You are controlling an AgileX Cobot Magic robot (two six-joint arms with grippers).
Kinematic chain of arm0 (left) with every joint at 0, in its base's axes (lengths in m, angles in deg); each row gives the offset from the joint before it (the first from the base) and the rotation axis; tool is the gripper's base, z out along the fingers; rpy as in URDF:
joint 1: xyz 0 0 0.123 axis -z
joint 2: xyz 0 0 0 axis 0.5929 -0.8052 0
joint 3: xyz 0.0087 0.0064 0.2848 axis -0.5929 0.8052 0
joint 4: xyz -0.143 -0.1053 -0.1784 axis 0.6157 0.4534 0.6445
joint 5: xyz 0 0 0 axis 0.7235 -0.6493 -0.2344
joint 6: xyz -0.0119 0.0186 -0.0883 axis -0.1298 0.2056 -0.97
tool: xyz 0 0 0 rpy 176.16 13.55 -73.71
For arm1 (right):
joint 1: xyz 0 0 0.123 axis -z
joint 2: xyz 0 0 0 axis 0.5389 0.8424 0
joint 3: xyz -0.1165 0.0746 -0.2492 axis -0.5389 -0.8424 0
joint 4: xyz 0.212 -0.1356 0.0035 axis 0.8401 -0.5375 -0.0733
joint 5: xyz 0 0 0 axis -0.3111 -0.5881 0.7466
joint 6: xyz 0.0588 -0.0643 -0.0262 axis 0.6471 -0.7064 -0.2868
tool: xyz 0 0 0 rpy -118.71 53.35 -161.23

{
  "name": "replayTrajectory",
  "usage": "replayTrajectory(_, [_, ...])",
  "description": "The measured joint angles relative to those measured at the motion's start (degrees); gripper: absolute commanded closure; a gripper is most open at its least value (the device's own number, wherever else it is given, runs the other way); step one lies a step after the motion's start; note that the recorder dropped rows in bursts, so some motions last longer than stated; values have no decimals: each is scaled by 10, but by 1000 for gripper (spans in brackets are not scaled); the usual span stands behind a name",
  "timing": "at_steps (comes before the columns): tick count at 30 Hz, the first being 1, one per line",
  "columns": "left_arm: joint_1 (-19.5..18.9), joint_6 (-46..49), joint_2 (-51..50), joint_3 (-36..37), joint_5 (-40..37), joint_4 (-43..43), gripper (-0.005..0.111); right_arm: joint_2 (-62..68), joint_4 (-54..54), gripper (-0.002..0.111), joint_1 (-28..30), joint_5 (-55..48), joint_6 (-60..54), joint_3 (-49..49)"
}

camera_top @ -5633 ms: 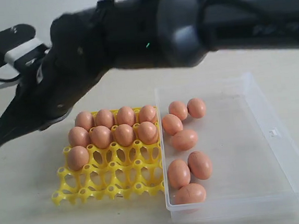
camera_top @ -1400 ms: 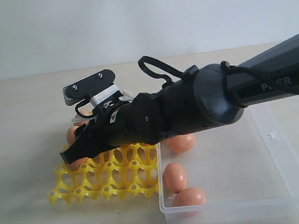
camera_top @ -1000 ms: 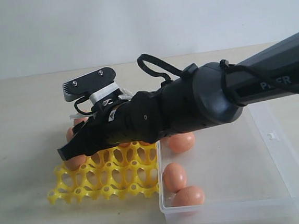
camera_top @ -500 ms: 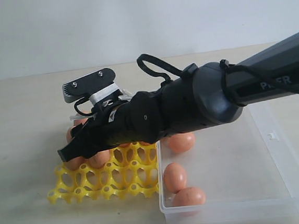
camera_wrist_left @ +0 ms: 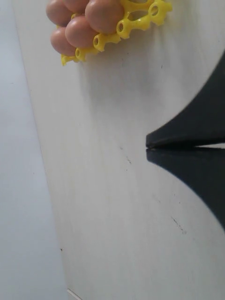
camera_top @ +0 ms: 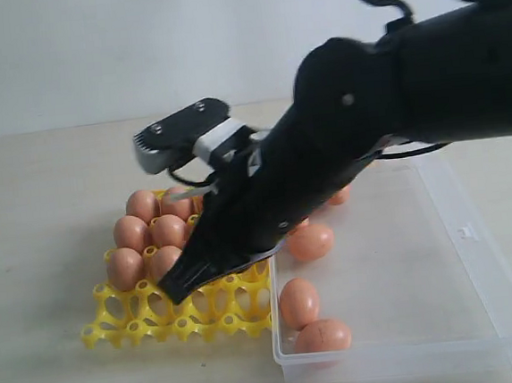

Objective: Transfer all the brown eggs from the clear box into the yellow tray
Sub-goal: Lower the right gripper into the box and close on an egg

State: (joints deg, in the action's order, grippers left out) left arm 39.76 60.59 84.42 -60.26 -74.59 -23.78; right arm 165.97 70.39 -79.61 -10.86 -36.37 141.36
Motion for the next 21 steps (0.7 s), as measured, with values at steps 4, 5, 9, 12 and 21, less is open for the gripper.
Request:
replayTrajectory(4, [0,0,0,0,0,0,107,-33,-26,90,98,-16,75,-38])
replayTrajectory(5, [0,0,0,0,0,0,107,-26,-38,85,131,-15,94,-38])
replayTrajectory(9, [0,0,0,0,0,0,107,-2,-47,56,179,8,125,-38])
replayTrajectory(12, [0,0,0,0,0,0,107,23,-44,48,200,20,143,-38])
replayTrajectory(21, [0,0,0,0,0,0,107,97,-4,48,208,27,159,-29])
